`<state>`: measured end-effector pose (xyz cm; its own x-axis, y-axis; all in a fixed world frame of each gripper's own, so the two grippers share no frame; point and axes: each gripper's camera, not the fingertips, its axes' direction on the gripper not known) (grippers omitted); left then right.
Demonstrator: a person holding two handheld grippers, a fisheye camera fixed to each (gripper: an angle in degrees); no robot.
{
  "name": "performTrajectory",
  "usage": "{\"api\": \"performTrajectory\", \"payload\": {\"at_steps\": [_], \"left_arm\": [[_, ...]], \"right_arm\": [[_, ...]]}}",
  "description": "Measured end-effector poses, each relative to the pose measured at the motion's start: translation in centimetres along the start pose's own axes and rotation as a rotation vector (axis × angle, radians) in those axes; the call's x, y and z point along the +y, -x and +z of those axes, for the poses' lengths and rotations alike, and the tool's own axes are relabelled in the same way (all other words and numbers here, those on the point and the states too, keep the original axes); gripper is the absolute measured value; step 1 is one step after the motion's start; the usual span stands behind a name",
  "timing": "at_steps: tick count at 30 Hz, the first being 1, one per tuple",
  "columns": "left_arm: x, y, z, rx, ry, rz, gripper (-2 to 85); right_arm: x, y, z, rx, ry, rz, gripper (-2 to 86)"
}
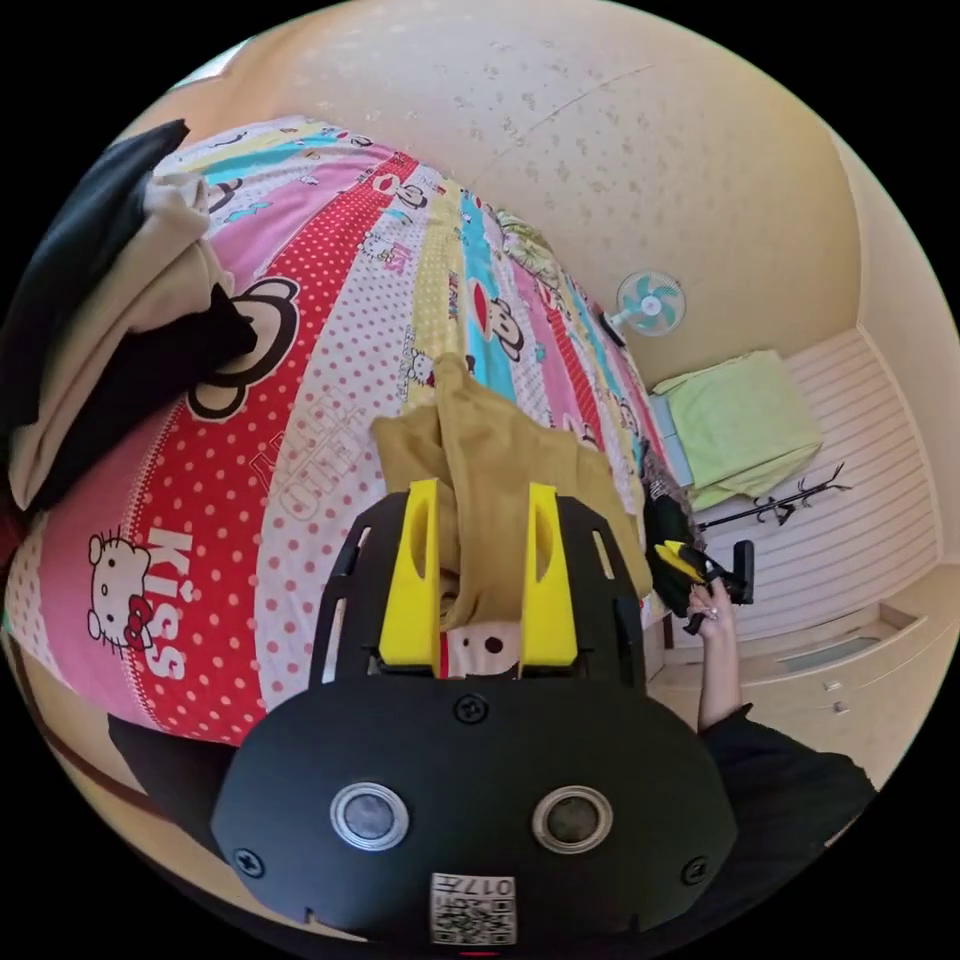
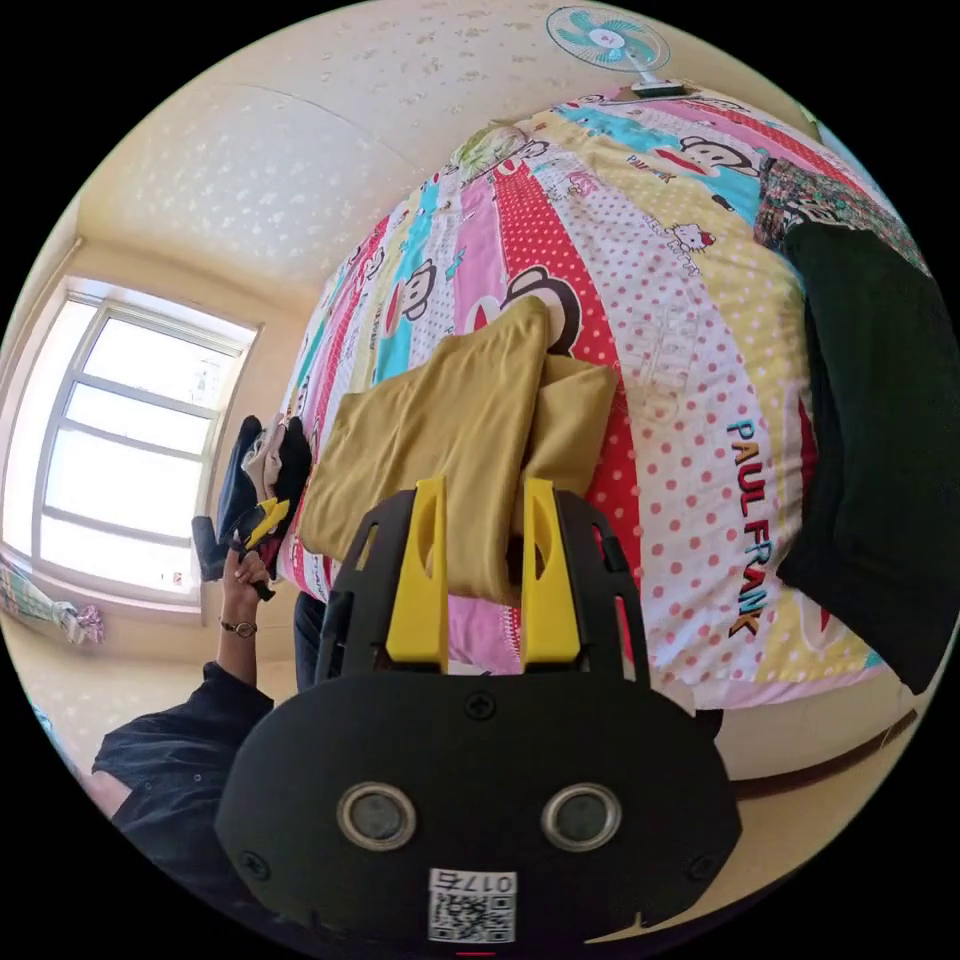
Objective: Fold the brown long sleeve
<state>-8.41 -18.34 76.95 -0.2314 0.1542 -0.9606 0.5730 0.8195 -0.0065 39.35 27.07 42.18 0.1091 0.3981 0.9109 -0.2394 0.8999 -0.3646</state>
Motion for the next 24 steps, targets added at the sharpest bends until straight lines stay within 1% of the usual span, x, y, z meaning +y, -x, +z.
{"api": "performTrajectory", "payload": {"at_steps": [2, 3, 5, 7, 9, 12, 13, 14, 15, 16, 17, 18, 19, 20, 21, 22, 23, 24], "left_arm": [[1.3, -0.2, 2.9, 0.008, 0.04, 0.035, 9.3], [1.7, -0.3, 4.7, 0.024, 0.084, 0.048, 6.4], [1.7, -0.2, 6.3, 0.016, 0.137, 0.046, 3.9], [1.8, -0.2, 6.0, 0.006, 0.146, 0.069, 2.7], [2.7, 0.4, 4.1, 0.111, 0.158, 0.093, 2.1], [5.8, 3.4, 4.0, 0.136, 0.212, 0.026, 3.0], [6.6, 4.3, 4.3, 0.135, 0.217, -0.005, 3.3], [8.3, 6.0, 4.9, 0.142, 0.209, -0.085, 5.3], [9.9, 7.4, 5.0, 0.16, 0.174, -0.157, 7.9], [10.7, 8.0, 4.8, 0.181, 0.148, -0.184, 9.6], [12.2, 8.7, 4.4, 0.222, 0.093, -0.236, 12.1], [13.3, 9.1, 4.4, 0.248, 0.056, -0.271, 13.7], [13.7, 9.1, 4.5, 0.253, 0.047, -0.276, 14.2], [14.1, 9.0, 5.1, 0.25, 0.049, -0.273, 15.2], [14.2, 8.8, 6.1, 0.249, 0.068, -0.274, 15.3], [14.2, 8.7, 6.5, 0.254, 0.071, -0.275, 15.3], [14.1, 8.4, 7.2, 0.267, 0.061, -0.277, 14.7], [13.9, 8.2, 7.8, 0.266, 0.049, -0.284, 13.9]], "right_arm": [[2.5, -0.3, 4.1, 0.003, 0.05, -0.009, 8.1], [3.0, -0.3, 4.7, 0.007, 0.051, -0.015, 7.2], [4.9, 0.4, 4.2, -0.004, -0.014, -0.062, 4.6], [6.4, 0.9, 2.6, -0.075, -0.068, -0.094, 3.8], [7.9, 0.9, 2.1, -0.054, -0.064, -0.068, 3.3], [10.0, -0.3, 4.8, 0.035, 0.04, -0.009, 2.8], [10.3, -1.2, 6.7, 0.064, 0.126, 0.021, 2.6], [10.4, -1.6, 8.2, 0.138, 0.194, 0.059, 2.4], [10.4, -1.4, 8.5, 0.201, 0.208, 0.064, 2.2], [10.5, 0.3, 8.8, 0.375, 0.2, 0.023, 2.0], [10.4, 2.6, 9.2, 0.588, 0.172, -0.033, 1.7], [10.2, 3.7, 9.6, 0.683, 0.155, -0.06, 1.6], [9.9, 6.2, 10.4, 0.821, 0.108, -0.124, 1.4], [9.6, 9.0, 11.2, 0.872, 0.046, -0.211, 1.2], [9.4, 10.3, 11.7, 0.865, 0.007, -0.256, 1.1], [9.2, 12.9, 12.8, 0.794, -0.068, -0.349, 1.0], [9.0, 15.1, 14.4, 0.682, -0.086, -0.439, 0.9], [8.8, 16.0, 15.4, 0.629, -0.079, -0.478, 0.9]]}}
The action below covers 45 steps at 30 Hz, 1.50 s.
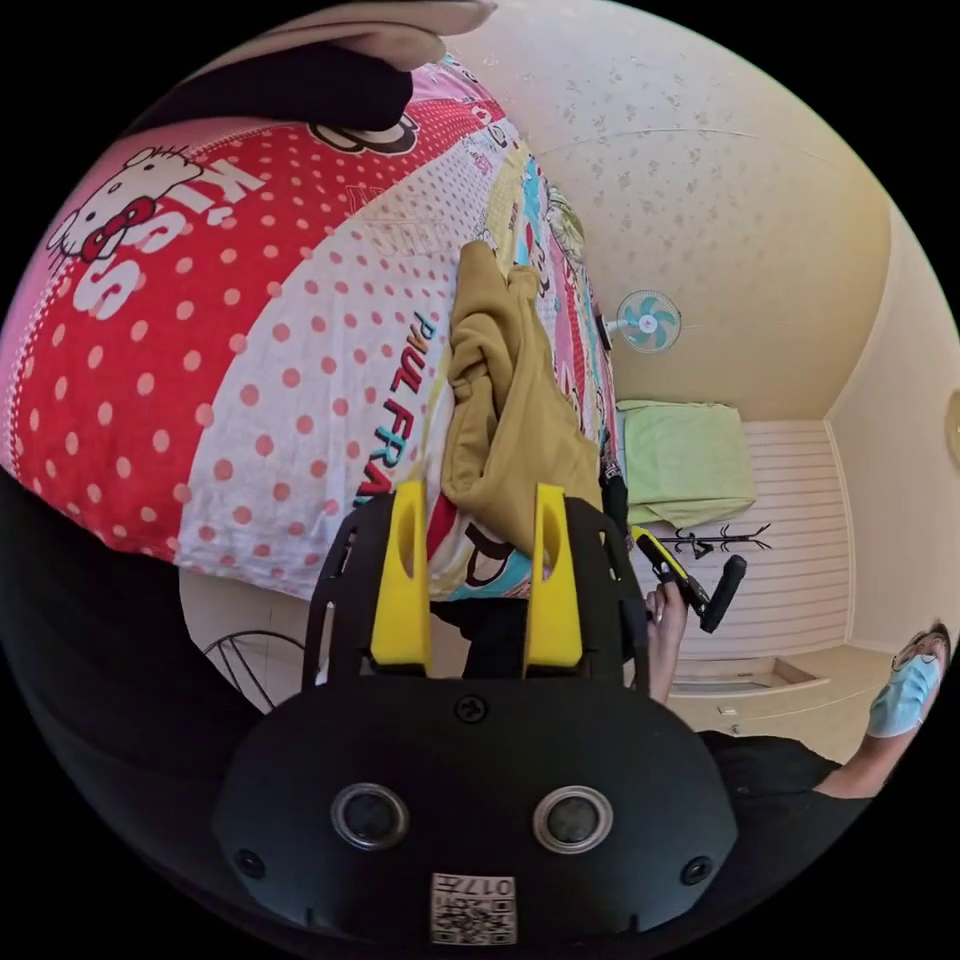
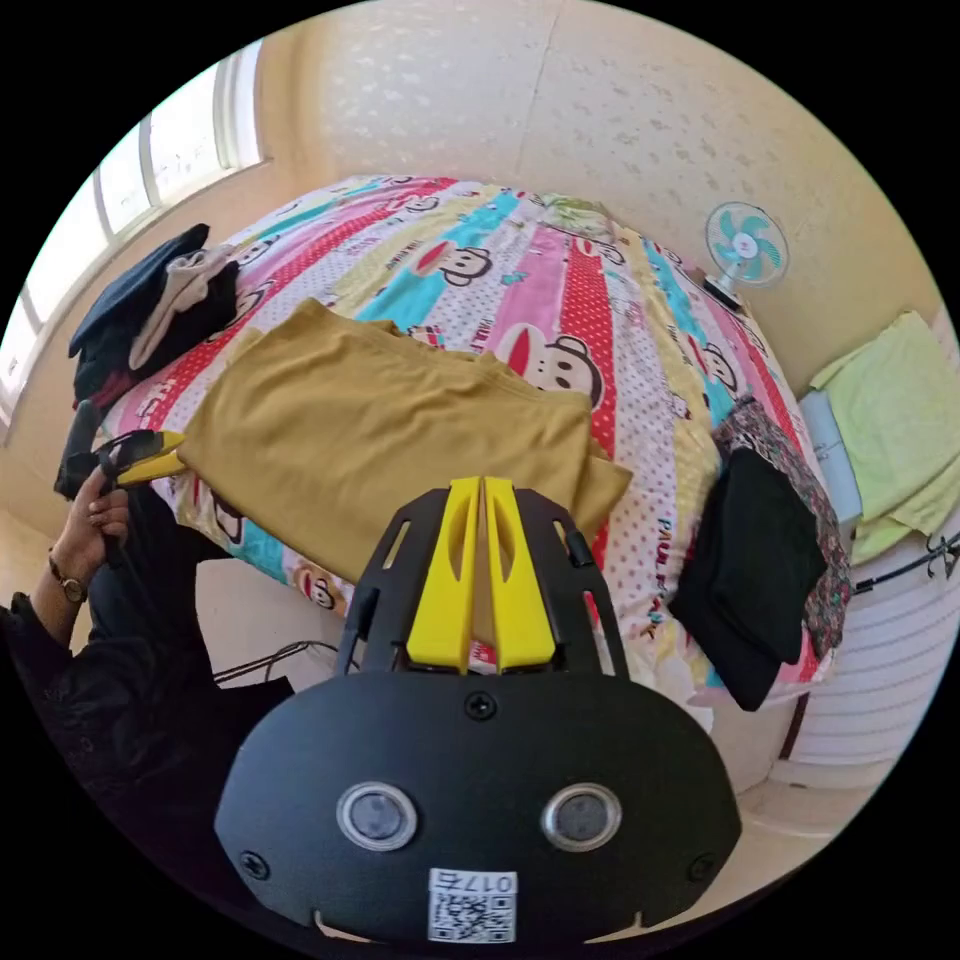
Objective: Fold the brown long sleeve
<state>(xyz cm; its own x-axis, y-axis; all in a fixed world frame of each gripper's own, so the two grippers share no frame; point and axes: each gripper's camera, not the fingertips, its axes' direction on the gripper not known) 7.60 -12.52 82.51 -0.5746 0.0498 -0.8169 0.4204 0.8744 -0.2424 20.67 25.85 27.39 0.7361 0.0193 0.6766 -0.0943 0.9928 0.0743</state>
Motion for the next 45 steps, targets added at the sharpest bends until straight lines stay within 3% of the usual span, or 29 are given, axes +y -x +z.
{"api": "performTrajectory", "payload": {"at_steps": [3, 5, 7, 13, 17, 21, 23, 25, 29, 32, 36, 38, 42, 45], "left_arm": [[-0.4, -0.3, 1.5, -0.083, -0.009, -0.042, 11.2], [-0.3, -0.8, 1.7, -0.125, -0.003, -0.09, 8.0], [-0.1, -2.6, 1.3, -0.087, -0.002, -0.049, 5.4], [1.9, -19.4, 2.7, -0.098, -0.001, 0.355, 5.0], [6.9, -29.7, 12.3, -0.031, 0.165, 0.677, 5.0], [12.8, -32.6, 21.7, 0.099, 0.401, 0.792, 5.5], [14.3, -31.9, 23.1, 0.203, 0.464, 0.784, 8.5], [14.6, -30.1, 22.4, 0.161, 0.403, 0.727, 9.9], [12.3, -23.8, 17.4, -0.124, 0.158, 0.52, 15.1], [10.7, -18.6, 15.8, -0.252, 0.12, 0.336, 17.8], [10.9, -13.3, 21.1, -0.124, 0.408, 0.165, 14.8], [11.9, -13.2, 20.6, -0.135, 0.335, 0.162, 10.5], [13.8, -15.5, 18.4, 0.019, 0.376, 0.17, 6.0], [16.3, -19.6, 14.7, 0.116, 0.425, 0.267, 5.5]], "right_arm": [[-1.7, 4.9, 4.9, -0.161, -0.034, -0.133, 0.7], [-1.1, 6.9, 13.0, -0.158, 0.128, -0.126, 0.6], [0.9, 5.2, 12.4, -0.207, -0.017, -0.049, 0.5], [5.4, -0.3, 8.0, -0.396, -0.014, 0.008, 0.5], [10.6, -5.5, 5.5, -0.503, -0.024, 0.106, 0.8], [14.7, -9.9, 4.9, -0.611, 0.011, 0.201, 1.2], [17.1, -12.7, 4.5, -0.639, 0.031, 0.264, 2.0], [18.7, -14.7, 4.1, -0.661, 0.036, 0.299, 3.2], [20.9, -19.7, 3.6, -0.799, 0.012, 0.398, 9.0], [21.4, -23.0, 3.5, -0.935, -0.04, 0.49, 12.7], [22.0, -26.7, 4.6, -1.045, -0.074, 0.695, 17.9], [22.6, -28.6, 6.1, -1.182, -0.088, 0.83, 21.3], [23.6, -31.1, 6.8, -1.268, -0.169, 0.991, 23.4], [25.1, -33.2, 6.1, -1.32, -0.37, 1.101, 21.0]]}}
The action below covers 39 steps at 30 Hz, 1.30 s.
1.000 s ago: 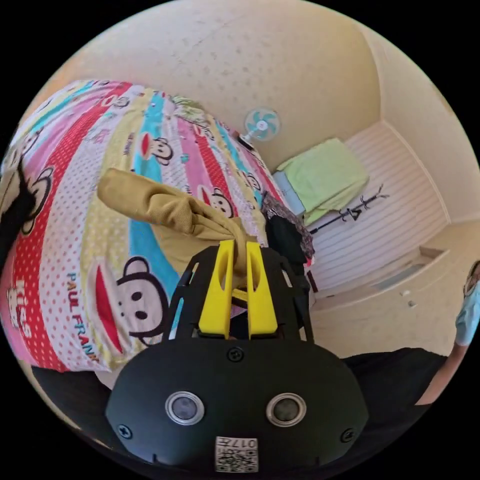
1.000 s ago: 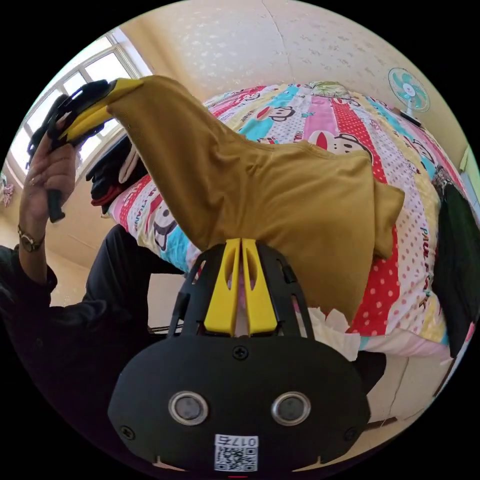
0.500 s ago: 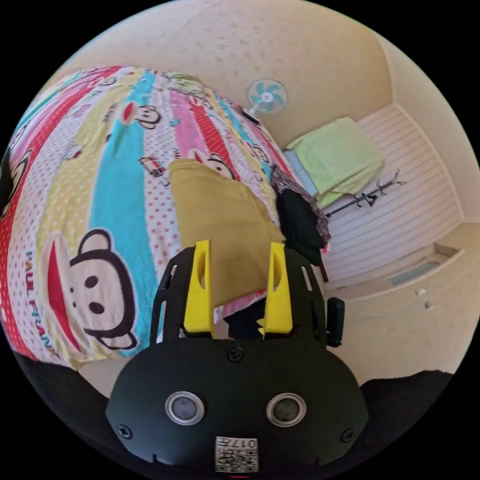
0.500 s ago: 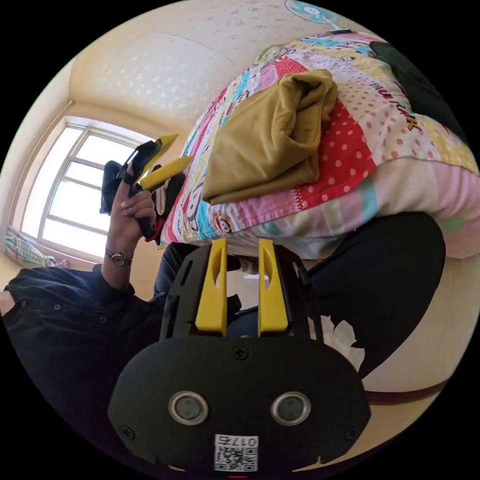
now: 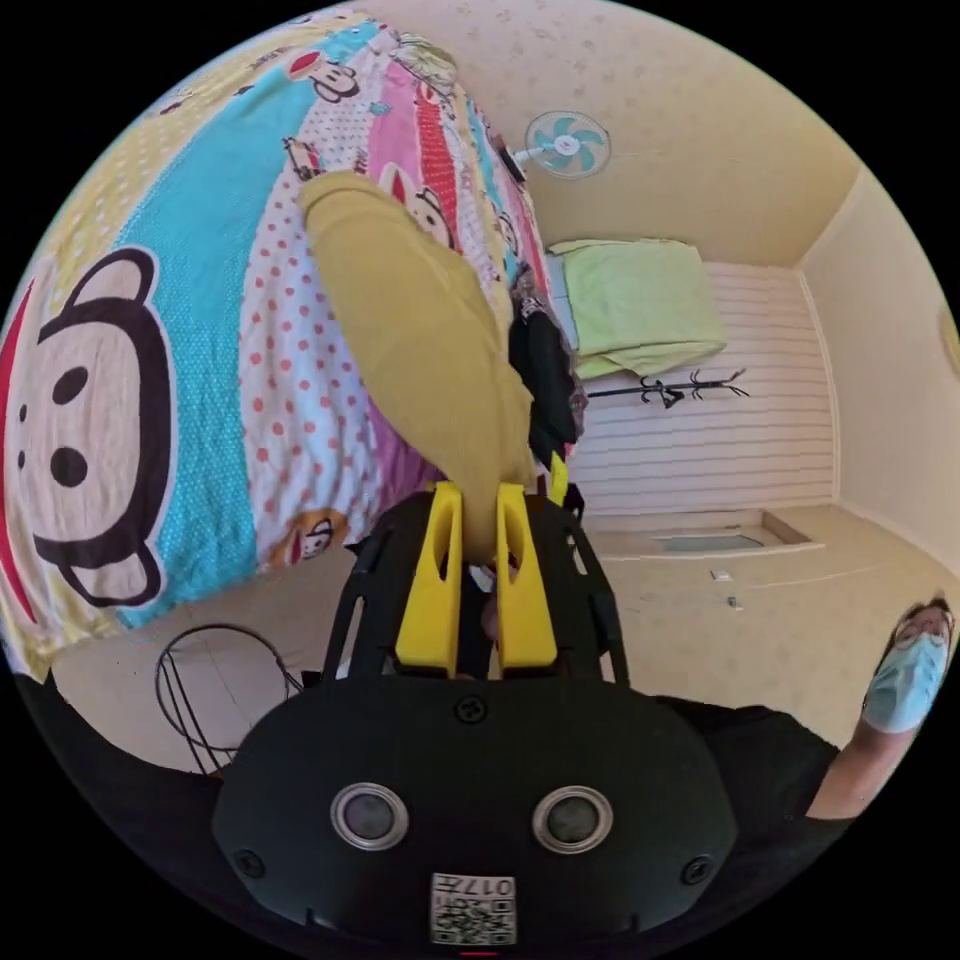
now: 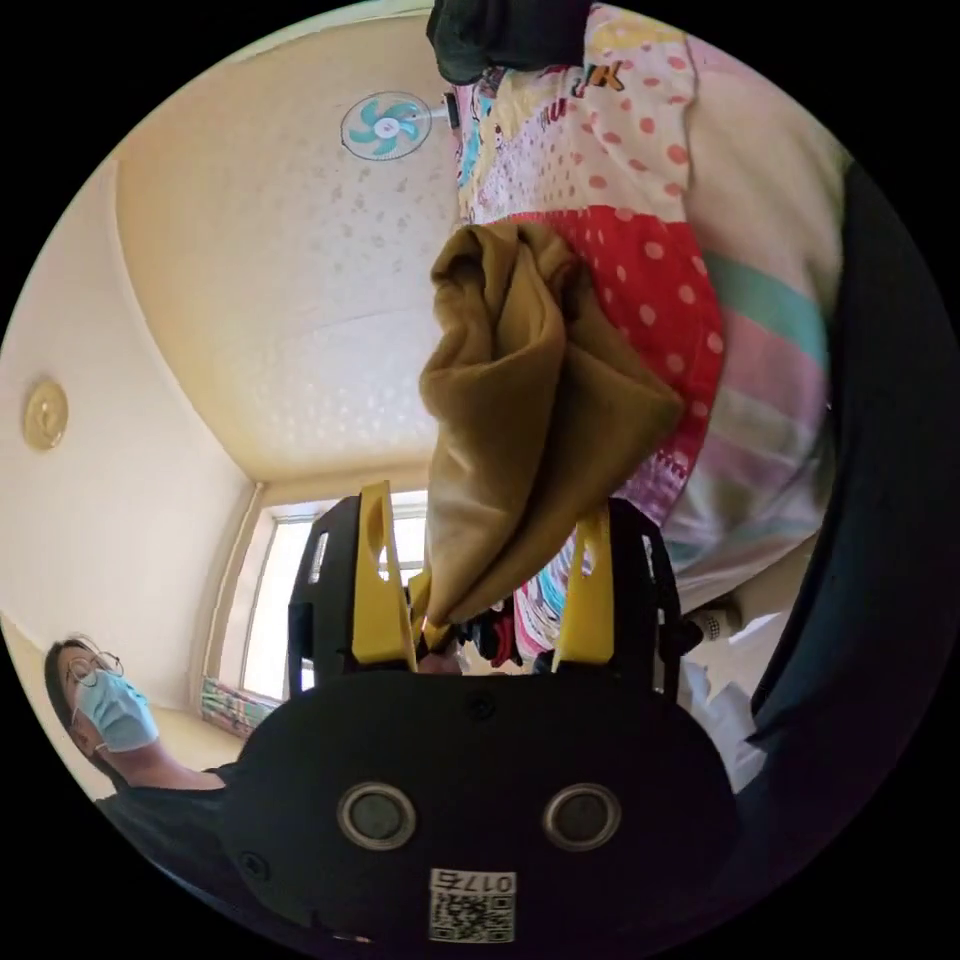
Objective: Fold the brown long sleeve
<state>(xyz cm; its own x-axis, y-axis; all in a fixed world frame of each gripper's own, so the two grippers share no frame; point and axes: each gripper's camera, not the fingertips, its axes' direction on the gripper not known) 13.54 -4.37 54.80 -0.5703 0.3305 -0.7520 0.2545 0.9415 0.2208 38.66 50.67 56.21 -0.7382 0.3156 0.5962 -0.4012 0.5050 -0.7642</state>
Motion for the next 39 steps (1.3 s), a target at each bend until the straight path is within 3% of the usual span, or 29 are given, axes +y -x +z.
{"api": "performTrajectory", "payload": {"at_steps": [4, 7, 12, 16, 20, 25, 28, 30, 33, 35, 39], "left_arm": [[4.1, -5.6, -3.6, -0.004, 0.05, 0.171, 6.3], [6.8, -6.7, -8.7, -0.023, 0.033, 0.233, 9.5], [14.1, -4.4, -22.9, -0.111, -0.286, 0.169, 12.5], [18.9, -0.2, -29.7, -0.179, -0.491, 0.011, 12.6], [23.2, 4.4, -34.2, -0.016, -0.654, -0.112, 12.5], [25.0, 2.6, -36.8, -0.088, -0.667, -0.07, 12.5], [25.6, 1.1, -37.6, -0.184, -0.685, -0.061, 12.6], [26.0, 0.9, -37.9, -0.227, -0.702, -0.087, 12.6], [26.0, 1.7, -37.6, -0.233, -0.71, -0.124, 12.6], [25.7, 2.4, -37.1, -0.23, -0.704, -0.14, 12.6], [23.9, 4.5, -35.4, -0.299, -0.645, -0.208, 12.6]], "right_arm": [[-0.6, 0.8, -0.1, -0.222, 0.087, 0.013, 14.6], [1.1, 5.5, 0.4, -0.161, 0.166, -0.17, 12.8], [3.0, 14.5, 4.4, -0.02, 0.319, -0.524, 11.5], [4.9, 19.9, 15.5, -0.049, 0.518, -0.666, 10.6], [10.4, 26.1, 31.2, -0.191, 0.665, -0.76, 10.3], [18.6, 30.1, 47.3, -0.454, 0.698, -0.734, 10.6], [22.7, 27.1, 56.4, -0.518, 0.707, -0.604, 11.3], [24.8, 23.4, 61.0, -0.421, 0.726, -0.564, 11.6], [27.8, 15.3, 64.4, -0.051, 0.764, -0.703, 12.2], [28.4, 7.8, 62.1, 0.141, 0.801, -0.807, 11.7], [24.7, -2.8, 53.9, 0.44, 0.839, -0.814, 10.5]]}}
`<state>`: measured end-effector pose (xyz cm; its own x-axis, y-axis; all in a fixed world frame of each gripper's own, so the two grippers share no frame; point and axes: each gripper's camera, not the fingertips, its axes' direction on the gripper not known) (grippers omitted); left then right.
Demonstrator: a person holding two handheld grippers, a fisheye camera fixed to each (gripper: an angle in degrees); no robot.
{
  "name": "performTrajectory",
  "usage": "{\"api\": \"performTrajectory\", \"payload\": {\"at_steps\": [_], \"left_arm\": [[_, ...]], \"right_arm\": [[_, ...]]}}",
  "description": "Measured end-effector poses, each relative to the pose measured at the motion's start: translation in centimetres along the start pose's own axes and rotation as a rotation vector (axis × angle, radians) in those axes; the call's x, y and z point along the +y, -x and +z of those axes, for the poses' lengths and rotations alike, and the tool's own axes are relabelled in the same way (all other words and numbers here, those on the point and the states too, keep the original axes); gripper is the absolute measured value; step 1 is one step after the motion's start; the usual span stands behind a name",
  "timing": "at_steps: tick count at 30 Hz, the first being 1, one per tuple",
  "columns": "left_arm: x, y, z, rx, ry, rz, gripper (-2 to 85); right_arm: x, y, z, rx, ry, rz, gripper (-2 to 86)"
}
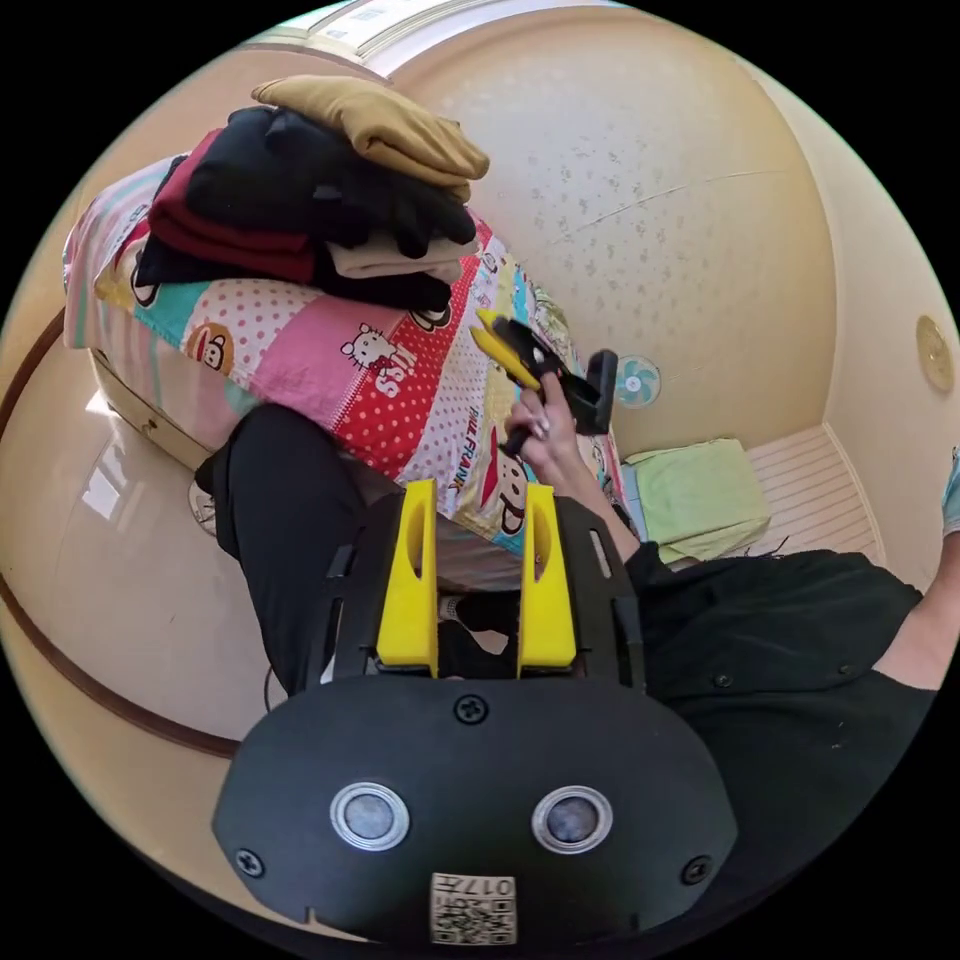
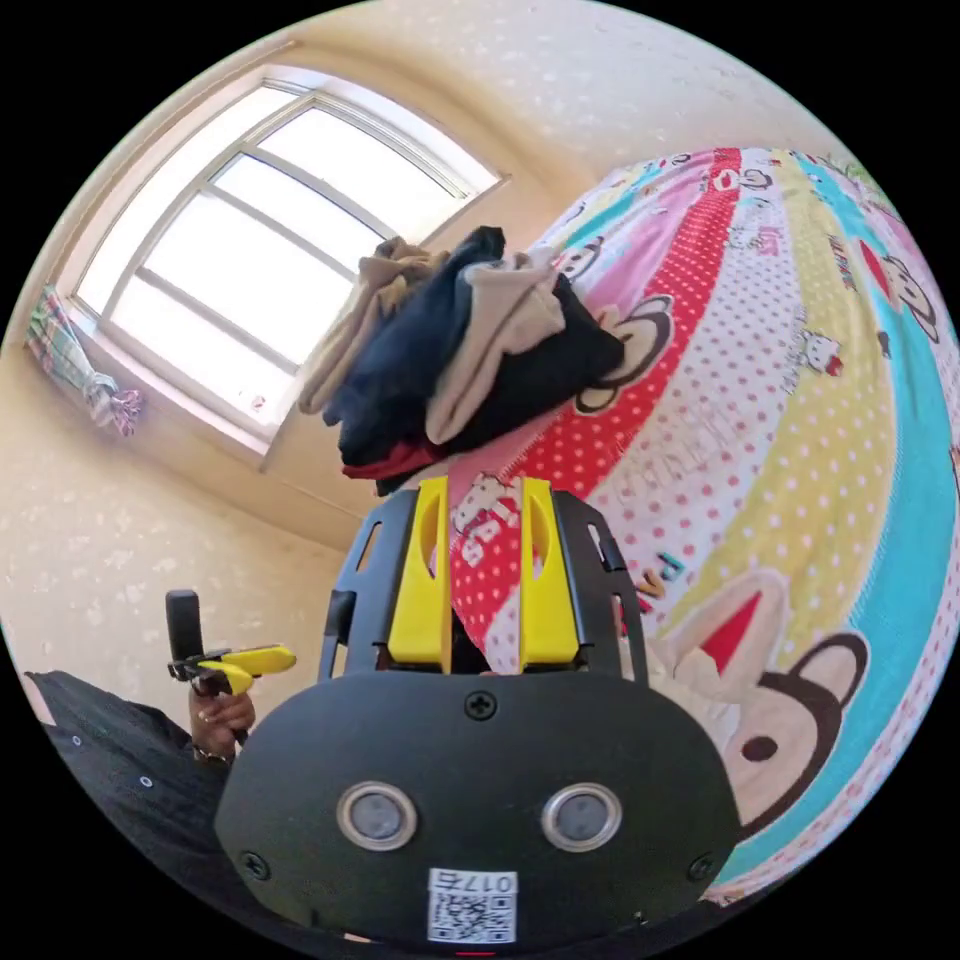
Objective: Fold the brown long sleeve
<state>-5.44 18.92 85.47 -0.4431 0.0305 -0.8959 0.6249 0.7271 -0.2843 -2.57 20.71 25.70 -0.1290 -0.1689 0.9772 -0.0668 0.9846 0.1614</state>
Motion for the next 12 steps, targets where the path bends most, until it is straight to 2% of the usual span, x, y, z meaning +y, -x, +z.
{"api": "performTrajectory", "payload": {"at_steps": [3, 6, 8, 12], "left_arm": [[-2.0, -0.2, 3.9, -0.086, 0.085, 0.033, 12.6], [-5.3, -2.3, 9.6, -0.188, 0.172, 0.135, 12.6], [-7.7, -3.8, 14.0, -0.225, 0.221, 0.198, 12.7], [-13.3, -7.2, 25.4, -0.163, 0.296, 0.257, 12.7]], "right_arm": [[7.4, -8.2, -6.8, 0.139, 0.011, 0.167, 9.9], [13.3, -13.0, -17.2, 0.379, -0.091, 0.327, 9.7], [17.5, -14.5, -26.3, 0.566, -0.23, 0.464, 9.7], [23.5, -13.6, -37.5, 0.756, -0.48, 0.604, 9.8]]}}
